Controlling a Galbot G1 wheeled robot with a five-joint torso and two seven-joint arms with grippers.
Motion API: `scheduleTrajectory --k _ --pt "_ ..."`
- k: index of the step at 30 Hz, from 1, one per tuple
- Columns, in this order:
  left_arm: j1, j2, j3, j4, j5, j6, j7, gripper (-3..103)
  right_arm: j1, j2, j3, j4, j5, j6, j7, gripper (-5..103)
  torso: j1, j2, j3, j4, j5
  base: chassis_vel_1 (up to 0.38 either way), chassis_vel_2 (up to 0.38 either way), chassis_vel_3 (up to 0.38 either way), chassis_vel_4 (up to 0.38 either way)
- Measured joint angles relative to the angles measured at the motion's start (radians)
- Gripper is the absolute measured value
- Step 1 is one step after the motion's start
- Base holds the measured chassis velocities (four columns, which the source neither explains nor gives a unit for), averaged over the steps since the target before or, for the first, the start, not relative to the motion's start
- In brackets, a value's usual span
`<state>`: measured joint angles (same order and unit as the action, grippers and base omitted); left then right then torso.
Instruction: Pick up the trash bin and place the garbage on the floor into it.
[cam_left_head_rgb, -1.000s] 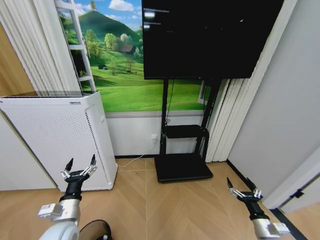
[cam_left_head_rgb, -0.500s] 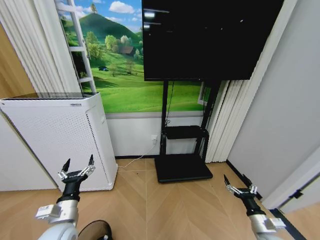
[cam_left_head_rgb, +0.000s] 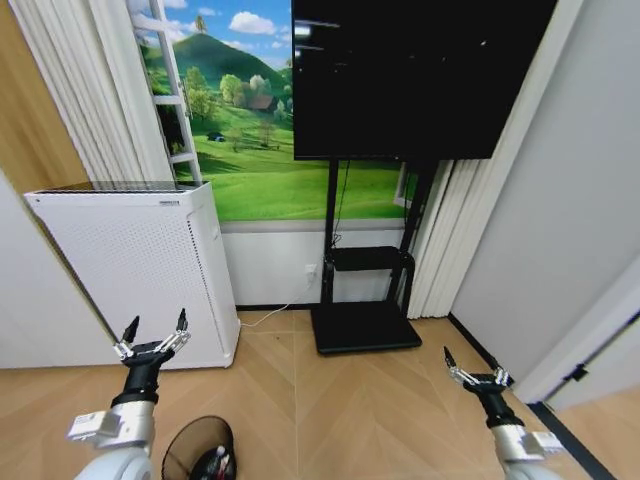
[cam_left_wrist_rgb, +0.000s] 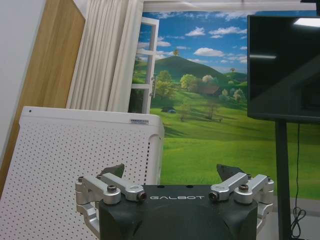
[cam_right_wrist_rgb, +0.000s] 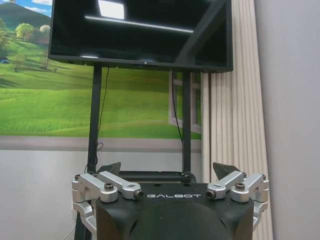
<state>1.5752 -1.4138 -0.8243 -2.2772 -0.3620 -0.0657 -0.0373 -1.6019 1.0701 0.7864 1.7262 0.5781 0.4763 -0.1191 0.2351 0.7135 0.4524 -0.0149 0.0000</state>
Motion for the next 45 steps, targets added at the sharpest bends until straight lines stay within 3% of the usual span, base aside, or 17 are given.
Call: scheduleTrajectory --k 9,11,13,16,19,22,24,27,30,32,33,34,36,37,38,41,45 --pt "-0.001 -0.001 -0.003 0.014 0.002 -0.005 0.003 100 0.018 0.006 -0.007 -0.016 -0.012 0.013 0.013 100 -0.001 -0.002 -0.001 0.0003 -0.0002 0.147 -0.48 -0.153 0.505" --pt "-0.003 0.0 -0.002 0.018 0.001 -0.006 0.004 100 0.021 0.008 -0.011 -0.026 -0.012 0.025 0.014 100 -0.001 -0.002 -0.001 -0.0003 0.0012 0.244 -0.465 -0.237 0.466" --pt "-0.007 0.002 -0.001 0.023 0.0 -0.006 0.004 100 0.026 0.008 -0.013 -0.032 -0.011 0.034 0.01 100 -0.001 -0.002 -0.001 0.0001 -0.0008 0.343 -0.438 -0.326 0.389" --pt "-0.012 0.002 0.002 0.027 -0.001 -0.006 0.004 100 0.03 0.007 -0.015 -0.037 -0.01 0.035 0.007 100 -0.001 -0.003 -0.002 0.0001 0.001 0.37 -0.352 -0.375 0.324" --pt "-0.017 0.002 0.005 0.033 -0.001 -0.003 0.003 100 0.035 0.005 -0.015 -0.042 -0.01 0.035 0.003 100 -0.001 -0.003 -0.002 0.0002 -0.0011 0.381 -0.312 -0.392 0.331" --pt "-0.02 0.001 0.008 0.037 -0.001 -0.002 0.003 100 0.039 0.003 -0.018 -0.051 -0.009 0.035 -0.002 100 -0.001 -0.003 -0.002 0.0002 0.0013 0.385 -0.281 -0.395 0.314" --pt "-0.022 0.001 0.009 0.042 -0.001 -0.001 0.003 100 0.042 0.003 -0.019 -0.057 -0.011 0.036 -0.011 100 -0.001 -0.003 -0.002 0.0004 -0.0017 0.367 -0.344 -0.401 0.35" --pt "-0.023 0.001 0.01 0.042 -0.001 -0.001 0.003 100 0.044 0.005 -0.022 -0.062 -0.013 0.036 -0.016 100 -0.001 -0.004 -0.002 -0.0001 0.0015 0.395 -0.322 -0.396 0.349" --pt "-0.024 0.002 0.01 0.043 0.0 -0.001 0.002 100 0.045 0.007 -0.024 -0.063 -0.014 0.036 -0.016 100 -0.001 -0.004 -0.002 0.0002 -0.0015 0.373 -0.339 -0.359 0.351" --pt "-0.024 0.002 0.011 0.044 0.001 0.0 0.002 100 0.045 0.007 -0.024 -0.062 -0.014 0.037 -0.016 100 -0.001 -0.004 -0.002 0.0002 -0.0013 0.384 -0.344 -0.363 0.332" --pt "-0.025 0.0 0.012 0.044 0.002 0.0 0.003 100 0.042 0.007 -0.025 -0.062 -0.014 0.036 -0.017 100 -0.001 -0.004 -0.002 0.0 0.0017 0.418 -0.333 -0.363 0.315" --pt "-0.026 -0.004 0.013 0.044 0.005 0.0 0.003 100 0.04 0.003 -0.021 -0.063 -0.015 0.039 -0.024 100 -0.001 -0.004 -0.002 0.0003 -0.0009 0.365 -0.312 -0.38 0.338" --pt "-0.026 -0.007 0.014 0.044 0.007 0.0 0.002 100 0.039 0.0 -0.018 -0.066 -0.016 0.043 -0.028 100 -0.002 -0.004 -0.003 0.0003 -0.0017 0.38 -0.314 -0.38 0.338" --pt "-0.026 -0.007 0.014 0.044 0.007 0.0 0.002 100 0.039 0.0 -0.018 -0.066 -0.016 0.043 -0.028 100 -0.002 -0.004 -0.003 0.0003 -0.0017 0.395 -0.316 -0.38 0.338" --pt "-0.024 -0.011 0.014 0.043 0.009 0.0 0.003 100 0.039 -0.001 -0.017 -0.07 -0.014 0.049 -0.031 100 -0.001 -0.004 -0.002 0.0 0.0011 0.395 -0.293 -0.454 0.306" --pt "-0.02 -0.014 0.015 0.038 0.012 0.0 0.003 100 0.043 -0.003 -0.016 -0.072 -0.001 0.064 -0.033 100 -0.002 -0.004 -0.003 -0.0001 -0.0009 0.425 -0.288 -0.421 0.268" --pt "-0.017 -0.008 0.011 0.034 0.01 -0.002 0.003 100 0.056 0.0 -0.022 -0.081 0.019 0.099 -0.046 100 -0.002 -0.004 -0.003 0.0002 0.0003 0.403 -0.194 -0.419 0.178"
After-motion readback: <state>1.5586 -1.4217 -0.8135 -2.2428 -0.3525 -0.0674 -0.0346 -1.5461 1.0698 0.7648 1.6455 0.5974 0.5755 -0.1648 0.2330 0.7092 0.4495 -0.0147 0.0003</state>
